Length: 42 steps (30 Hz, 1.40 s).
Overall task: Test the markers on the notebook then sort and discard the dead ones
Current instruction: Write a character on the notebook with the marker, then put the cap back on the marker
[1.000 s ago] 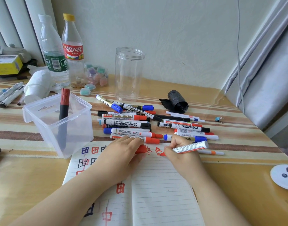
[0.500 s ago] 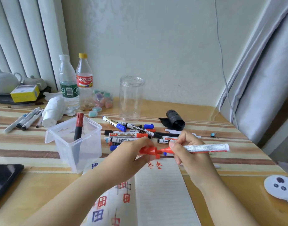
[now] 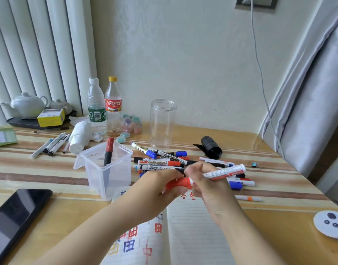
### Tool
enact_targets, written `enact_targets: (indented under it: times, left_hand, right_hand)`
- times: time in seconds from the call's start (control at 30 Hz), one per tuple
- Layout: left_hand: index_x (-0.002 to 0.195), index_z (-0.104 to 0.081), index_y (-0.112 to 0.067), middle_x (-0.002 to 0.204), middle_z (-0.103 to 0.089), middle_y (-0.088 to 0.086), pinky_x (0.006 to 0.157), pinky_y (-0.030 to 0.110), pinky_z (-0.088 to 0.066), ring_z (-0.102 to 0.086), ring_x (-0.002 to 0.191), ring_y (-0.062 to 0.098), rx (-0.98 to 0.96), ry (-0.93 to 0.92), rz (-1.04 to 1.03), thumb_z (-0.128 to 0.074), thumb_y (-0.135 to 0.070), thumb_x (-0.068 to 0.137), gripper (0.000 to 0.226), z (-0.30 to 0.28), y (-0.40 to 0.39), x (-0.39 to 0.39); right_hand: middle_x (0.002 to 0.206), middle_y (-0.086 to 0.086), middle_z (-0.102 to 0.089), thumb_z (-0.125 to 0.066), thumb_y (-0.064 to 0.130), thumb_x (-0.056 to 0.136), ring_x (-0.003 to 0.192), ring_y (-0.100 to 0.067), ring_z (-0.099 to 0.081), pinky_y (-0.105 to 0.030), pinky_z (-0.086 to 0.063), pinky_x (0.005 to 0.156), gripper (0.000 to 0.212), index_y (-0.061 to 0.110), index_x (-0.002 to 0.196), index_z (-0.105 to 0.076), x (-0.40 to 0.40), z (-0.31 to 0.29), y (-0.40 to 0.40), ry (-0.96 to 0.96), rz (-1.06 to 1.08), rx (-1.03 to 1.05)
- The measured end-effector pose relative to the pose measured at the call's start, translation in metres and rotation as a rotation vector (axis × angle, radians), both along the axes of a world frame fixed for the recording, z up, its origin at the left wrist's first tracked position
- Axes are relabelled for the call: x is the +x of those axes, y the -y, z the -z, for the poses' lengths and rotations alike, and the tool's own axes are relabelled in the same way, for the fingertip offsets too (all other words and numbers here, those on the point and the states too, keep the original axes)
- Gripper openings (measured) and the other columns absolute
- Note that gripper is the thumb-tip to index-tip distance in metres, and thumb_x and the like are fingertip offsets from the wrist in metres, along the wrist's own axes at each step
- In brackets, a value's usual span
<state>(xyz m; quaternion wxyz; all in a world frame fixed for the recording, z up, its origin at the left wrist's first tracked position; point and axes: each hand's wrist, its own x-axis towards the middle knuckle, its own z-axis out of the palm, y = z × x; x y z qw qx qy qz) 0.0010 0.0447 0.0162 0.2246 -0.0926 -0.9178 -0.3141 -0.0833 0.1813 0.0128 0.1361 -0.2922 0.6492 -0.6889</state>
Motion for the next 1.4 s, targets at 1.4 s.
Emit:
enact_targets:
  times: [1.4]
  left_hand:
    - [0.099,-0.053,-0.019,0.079,-0.058,-0.008,0.049,0.013,-0.031,-0.047,0.062,-0.001,-0.106,0.052,-0.68,-0.051,-0.03,0.091,0.014,-0.03,0.126,0.044]
  right_hand:
    - [0.056,0.003,-0.046,-0.038,0.037,0.097,0.052,-0.01,-0.041,-0.026,-0.034,0.059,0.038,0.007,0.086,-0.059,0.015,-0.006,0.078,0.008,-0.018,0.281]
